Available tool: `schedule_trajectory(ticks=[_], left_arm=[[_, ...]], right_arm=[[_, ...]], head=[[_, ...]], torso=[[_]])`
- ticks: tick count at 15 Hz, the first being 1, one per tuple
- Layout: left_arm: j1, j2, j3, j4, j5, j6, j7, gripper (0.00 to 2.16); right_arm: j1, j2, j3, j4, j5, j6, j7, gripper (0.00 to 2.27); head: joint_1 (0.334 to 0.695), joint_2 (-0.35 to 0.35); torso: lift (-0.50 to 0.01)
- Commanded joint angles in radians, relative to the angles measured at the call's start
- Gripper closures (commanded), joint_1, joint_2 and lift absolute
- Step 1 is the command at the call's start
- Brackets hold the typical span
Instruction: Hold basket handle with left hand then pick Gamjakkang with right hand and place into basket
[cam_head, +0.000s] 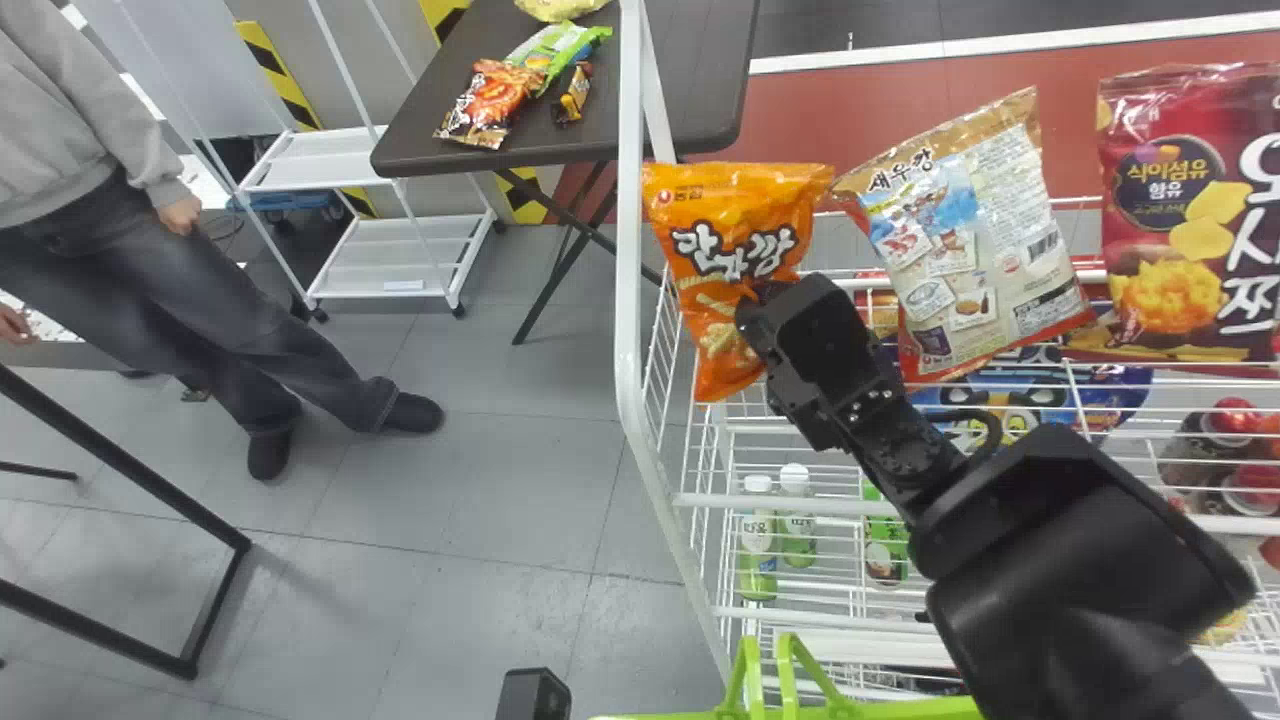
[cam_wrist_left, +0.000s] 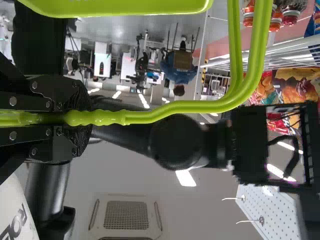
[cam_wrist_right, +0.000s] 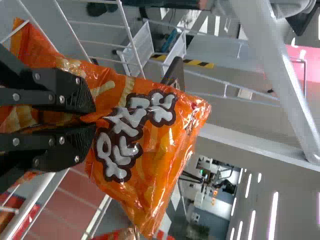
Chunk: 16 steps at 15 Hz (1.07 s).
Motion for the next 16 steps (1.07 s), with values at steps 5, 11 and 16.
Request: schedule_trajectory(ticks=[5, 11, 16], left_arm=[[-0.009, 0.000, -0.010, 0.008, -0.001, 0.001, 0.006, 2.15], [-0.026, 0.000, -0.025, 0.028, -0.001, 0.001, 0.010, 2.15], [-0.030, 0.000, -0.036, 0.035, -0.003, 0.001, 0.011, 2.15]], right_arm=[[0.160, -0.040, -0.021, -0.373, 0.043, 0.261, 0.002, 2.24], [0.339, -0.155, -0.062, -0.715, 0.046, 0.524, -0.005, 2.24], [0.439, -0.227, -0.065, -1.002, 0.107, 1.009, -0.033, 2.24]], head=[[0.695, 0.250], [0.695, 0.138], [0.695, -0.021]], torso=[[-0.017], [-0.017], [-0.017]])
